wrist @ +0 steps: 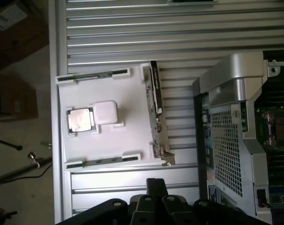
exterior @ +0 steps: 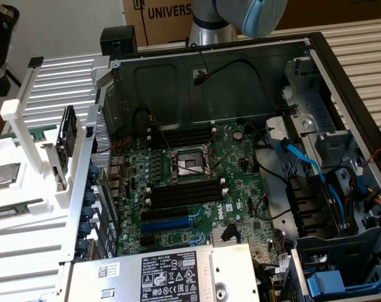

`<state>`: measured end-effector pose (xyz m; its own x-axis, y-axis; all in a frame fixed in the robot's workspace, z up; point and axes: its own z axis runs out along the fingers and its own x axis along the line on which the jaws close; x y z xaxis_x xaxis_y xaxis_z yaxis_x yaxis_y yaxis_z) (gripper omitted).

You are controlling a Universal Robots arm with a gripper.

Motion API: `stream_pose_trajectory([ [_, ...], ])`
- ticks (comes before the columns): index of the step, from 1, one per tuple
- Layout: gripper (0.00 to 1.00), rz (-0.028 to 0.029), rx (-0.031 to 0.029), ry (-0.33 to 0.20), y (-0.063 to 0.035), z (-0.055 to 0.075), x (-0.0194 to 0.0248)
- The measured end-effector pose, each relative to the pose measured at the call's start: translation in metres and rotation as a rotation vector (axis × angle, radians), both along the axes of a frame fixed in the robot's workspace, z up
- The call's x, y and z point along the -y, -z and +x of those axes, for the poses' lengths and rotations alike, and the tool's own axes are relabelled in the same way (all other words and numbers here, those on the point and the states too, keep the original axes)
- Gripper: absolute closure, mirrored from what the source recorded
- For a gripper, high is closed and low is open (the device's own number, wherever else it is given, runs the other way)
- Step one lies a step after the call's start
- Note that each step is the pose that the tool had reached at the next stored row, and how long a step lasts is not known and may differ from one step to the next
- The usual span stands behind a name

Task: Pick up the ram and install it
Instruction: 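Reach for the ram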

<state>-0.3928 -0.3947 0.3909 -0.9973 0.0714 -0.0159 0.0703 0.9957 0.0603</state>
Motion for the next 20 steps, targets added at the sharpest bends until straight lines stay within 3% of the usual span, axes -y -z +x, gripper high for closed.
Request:
stream_pose_trajectory([
  [9, 0.9, -0.0001, -0.0002, 0.0, 0.0104, -0.039, -0.0014],
  [12, 0.9, 0.0, 0.0001, 0.0, 0.0148, -0.043, -0.0015],
  [20, 0.9, 0.0003, -0.0006, 0.0, 0.0158, -0.051, -0.0031],
])
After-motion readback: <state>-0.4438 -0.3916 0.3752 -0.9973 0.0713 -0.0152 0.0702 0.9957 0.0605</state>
